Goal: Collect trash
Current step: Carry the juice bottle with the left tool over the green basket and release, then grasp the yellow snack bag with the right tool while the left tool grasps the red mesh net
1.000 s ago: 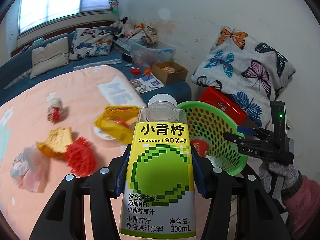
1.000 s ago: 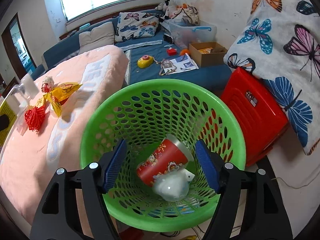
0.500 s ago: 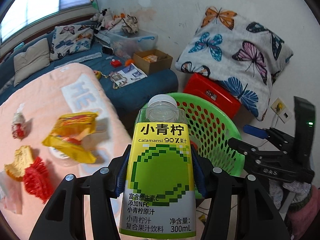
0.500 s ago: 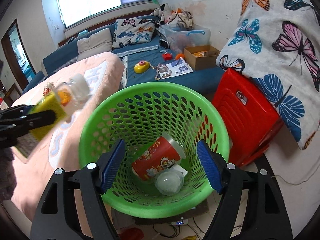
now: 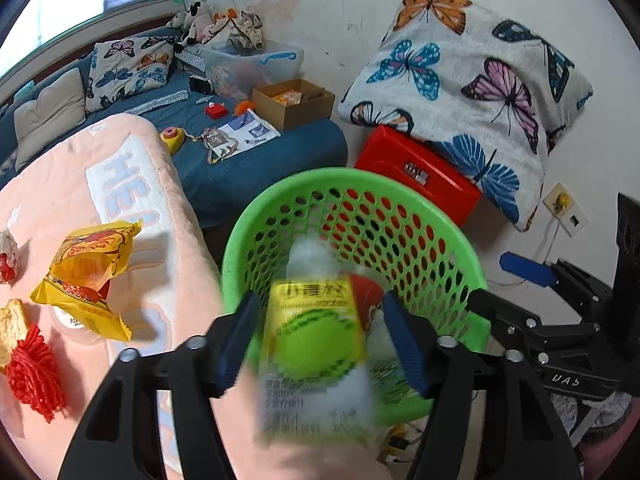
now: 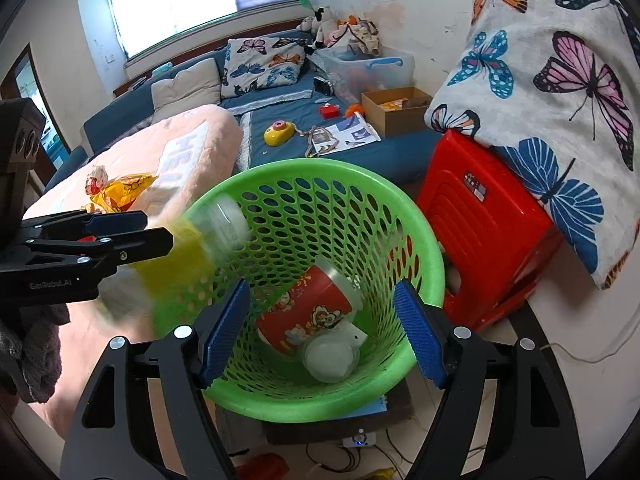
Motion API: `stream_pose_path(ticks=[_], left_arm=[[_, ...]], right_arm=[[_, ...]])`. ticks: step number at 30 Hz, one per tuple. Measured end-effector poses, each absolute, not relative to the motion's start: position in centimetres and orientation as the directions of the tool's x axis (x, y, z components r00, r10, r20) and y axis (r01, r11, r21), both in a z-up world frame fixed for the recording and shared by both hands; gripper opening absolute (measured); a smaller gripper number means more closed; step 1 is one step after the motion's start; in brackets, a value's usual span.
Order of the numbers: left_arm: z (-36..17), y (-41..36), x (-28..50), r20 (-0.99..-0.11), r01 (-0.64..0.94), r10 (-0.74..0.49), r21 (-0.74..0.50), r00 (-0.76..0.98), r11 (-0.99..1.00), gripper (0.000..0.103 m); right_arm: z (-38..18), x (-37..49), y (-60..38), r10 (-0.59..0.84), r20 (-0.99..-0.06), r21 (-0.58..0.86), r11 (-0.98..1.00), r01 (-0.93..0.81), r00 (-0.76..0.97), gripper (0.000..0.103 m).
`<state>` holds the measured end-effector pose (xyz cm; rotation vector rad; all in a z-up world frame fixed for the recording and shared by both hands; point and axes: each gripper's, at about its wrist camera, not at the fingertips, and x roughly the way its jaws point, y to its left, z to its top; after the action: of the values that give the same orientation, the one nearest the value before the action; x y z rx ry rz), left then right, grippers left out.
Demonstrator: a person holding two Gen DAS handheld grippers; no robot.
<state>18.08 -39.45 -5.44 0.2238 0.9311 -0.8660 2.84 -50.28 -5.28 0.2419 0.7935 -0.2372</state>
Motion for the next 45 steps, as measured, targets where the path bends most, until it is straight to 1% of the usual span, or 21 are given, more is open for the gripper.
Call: stream_pose_path(ticks=[2, 9, 21, 27, 33, 39, 45], left_arm=[[-5.3, -39.4, 17.9, -0.771, 0.738, -0.564, -0.191, 0.295, 0.647, 0.069], [-4.1, -36.3, 17.4, -0.753, 0.723, -0.572, -0.192, 0.325, 0.664, 0.069], [-2.3, -25.0, 18.5, -0.718, 0.604, -0.525, -0.183, 0.457, 0.776, 0.069], [-2.5, -20.0, 18.9, -0.718, 0.537, -0.475, -0.167, 0.509, 0.827, 0.069], [-3.2, -15.9, 19.5, -0.724, 0.466, -0.437, -0.179, 0.534, 0.867, 0.069], [-3.8, -13.3, 19.3, -0.729, 0.429, -0.413, -0.18, 0.545, 0.885, 0.069], [-4.2, -12.3, 19.1, -0.73, 0.413, -0.41, -0.191, 0.546, 0.891, 0.069]], right_arm=[[-5.2, 2.7, -50.2, -0.119, -0.725, 0.124, 0.946, 0.298, 0.678, 0.074], [-4.6, 2.8, -49.1, -0.101, -0.72, 0.117, 0.957, 0.265, 0.686, 0.075], [-3.1, 6.3, -43.5, 0.006, -0.705, 0.108, 0.989, 0.099, 0.709, 0.082], [-2.6, 9.1, -40.1, 0.073, -0.699, 0.109, 0.994, 0.005, 0.711, 0.084], [-2.4, 11.9, -37.6, 0.136, -0.694, 0.124, 0.99, -0.069, 0.707, 0.087], [-2.5, 15.3, -35.3, 0.208, -0.7, 0.148, 0.978, -0.146, 0.683, 0.091], [-2.6, 18.8, -33.6, 0.239, -0.708, 0.132, 0.969, -0.208, 0.664, 0.094]])
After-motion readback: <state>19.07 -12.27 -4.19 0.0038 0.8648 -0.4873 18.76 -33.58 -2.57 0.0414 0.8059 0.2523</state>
